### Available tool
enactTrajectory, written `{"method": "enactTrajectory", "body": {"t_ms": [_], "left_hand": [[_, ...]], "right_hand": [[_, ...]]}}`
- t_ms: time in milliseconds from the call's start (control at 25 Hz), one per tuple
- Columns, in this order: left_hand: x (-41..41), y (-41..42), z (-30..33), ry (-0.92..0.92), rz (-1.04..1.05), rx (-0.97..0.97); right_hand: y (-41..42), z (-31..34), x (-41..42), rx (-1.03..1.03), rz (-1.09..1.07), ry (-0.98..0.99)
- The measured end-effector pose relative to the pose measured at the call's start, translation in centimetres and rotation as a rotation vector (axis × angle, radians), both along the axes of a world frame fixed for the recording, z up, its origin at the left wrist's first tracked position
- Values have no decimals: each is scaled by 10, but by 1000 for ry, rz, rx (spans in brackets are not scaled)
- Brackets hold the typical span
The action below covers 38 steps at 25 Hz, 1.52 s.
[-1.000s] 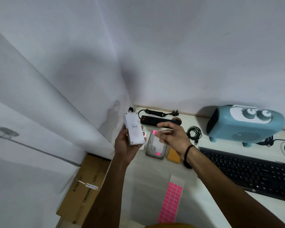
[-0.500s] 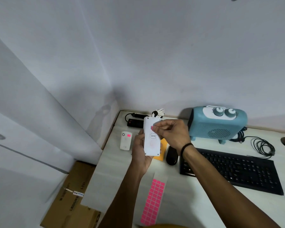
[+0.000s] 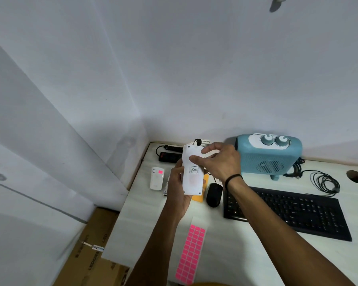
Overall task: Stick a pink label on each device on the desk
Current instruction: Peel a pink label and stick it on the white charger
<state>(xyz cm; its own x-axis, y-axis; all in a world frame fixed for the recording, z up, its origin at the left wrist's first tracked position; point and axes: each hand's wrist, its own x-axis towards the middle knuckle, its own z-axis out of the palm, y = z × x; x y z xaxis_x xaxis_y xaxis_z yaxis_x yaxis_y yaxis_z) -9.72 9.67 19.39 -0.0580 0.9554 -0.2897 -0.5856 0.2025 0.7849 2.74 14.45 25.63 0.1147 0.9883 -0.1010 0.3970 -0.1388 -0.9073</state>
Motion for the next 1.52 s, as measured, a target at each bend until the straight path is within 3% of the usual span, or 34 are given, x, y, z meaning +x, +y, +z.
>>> {"method": "enactTrajectory", "body": {"t_ms": [80, 240, 400, 560, 840, 960, 1120, 1240, 1400, 1520], "left_hand": [[-5, 2, 2, 23, -16, -13], [-14, 5, 6, 152, -118, -65], [-13, 7, 7, 390, -114, -50], [-17, 5, 8, 474, -87, -1], [-31, -5, 7, 342, -33, -119], [-47, -11, 8, 211, -68, -201], [-66, -23, 5, 147, -153, -193], [-82, -34, -4, 121, -226, -166], [-111, -54, -24, 159, -274, -221], [-136, -65, -37, 344, -328, -256]], "right_hand": [[0, 6, 6, -16, 24, -63], [-7, 2, 8, -91, 180, 139], [-10, -6, 3, -51, 171, 196], [-8, -8, -2, -32, 167, 169], [1, -25, -12, -149, 253, 232], [5, -30, -16, -321, 314, 413], [16, -40, -19, -705, 285, 574], [27, -56, -33, -787, 202, 753], [44, -79, -60, -783, 123, 784], [59, -93, -80, -738, 220, 768]]}}
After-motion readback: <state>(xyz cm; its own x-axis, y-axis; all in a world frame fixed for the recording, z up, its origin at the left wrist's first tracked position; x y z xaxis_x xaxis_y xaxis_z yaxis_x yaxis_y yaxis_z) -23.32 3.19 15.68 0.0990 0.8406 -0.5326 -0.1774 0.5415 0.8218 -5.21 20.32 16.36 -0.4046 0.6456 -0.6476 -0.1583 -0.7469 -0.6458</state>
